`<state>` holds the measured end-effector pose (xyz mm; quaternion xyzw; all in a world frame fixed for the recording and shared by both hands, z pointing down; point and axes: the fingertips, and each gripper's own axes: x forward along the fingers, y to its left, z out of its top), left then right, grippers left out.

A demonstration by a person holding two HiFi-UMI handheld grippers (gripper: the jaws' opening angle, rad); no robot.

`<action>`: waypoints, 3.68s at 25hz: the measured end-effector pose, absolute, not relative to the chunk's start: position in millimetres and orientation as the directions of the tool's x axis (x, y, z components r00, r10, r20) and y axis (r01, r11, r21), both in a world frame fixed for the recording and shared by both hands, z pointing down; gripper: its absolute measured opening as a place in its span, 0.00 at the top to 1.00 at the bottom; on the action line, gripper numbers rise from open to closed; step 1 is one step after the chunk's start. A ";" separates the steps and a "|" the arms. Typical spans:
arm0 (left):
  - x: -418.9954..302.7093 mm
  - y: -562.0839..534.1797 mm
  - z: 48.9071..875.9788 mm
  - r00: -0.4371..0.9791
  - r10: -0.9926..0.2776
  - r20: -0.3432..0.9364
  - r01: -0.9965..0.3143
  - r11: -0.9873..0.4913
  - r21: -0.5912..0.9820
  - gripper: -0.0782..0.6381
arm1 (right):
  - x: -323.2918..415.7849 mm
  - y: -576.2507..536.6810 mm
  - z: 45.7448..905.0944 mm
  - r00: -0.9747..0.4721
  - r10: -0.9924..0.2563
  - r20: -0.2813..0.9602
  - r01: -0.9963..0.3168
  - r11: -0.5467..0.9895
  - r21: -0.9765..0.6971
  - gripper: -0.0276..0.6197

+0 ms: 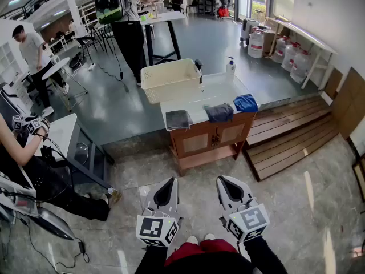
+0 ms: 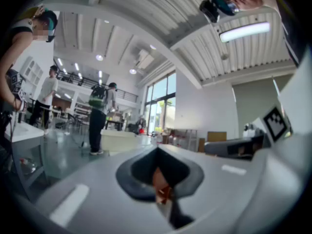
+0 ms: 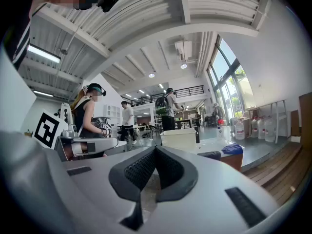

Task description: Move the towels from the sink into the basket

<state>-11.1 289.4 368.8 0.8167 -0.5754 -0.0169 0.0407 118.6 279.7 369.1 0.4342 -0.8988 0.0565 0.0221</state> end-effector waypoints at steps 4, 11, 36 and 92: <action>-10.0 289.2 369.7 0.337 -0.941 0.017 -0.938 -0.334 0.088 0.89 | 119.7 279.0 370.6 -0.624 -0.776 0.090 -0.781 0.618 -0.086 0.95; -8.6 290.5 370.3 0.330 -0.944 0.017 -0.940 -0.327 0.095 0.89 | 120.3 280.9 373.7 -0.625 -0.774 0.102 -0.780 0.623 -0.061 0.95; 17.1 242.2 376.1 0.293 -0.955 0.037 -0.955 -0.290 0.064 0.89 | 152.5 229.1 375.8 -0.629 -0.771 0.096 -0.777 0.621 -0.104 0.95; -112.3 -46.8 447.9 0.466 -0.861 0.203 -0.885 -0.459 0.080 0.71 | 17.3 -29.4 422.3 -0.483 -0.837 0.257 -0.875 0.474 -0.100 0.95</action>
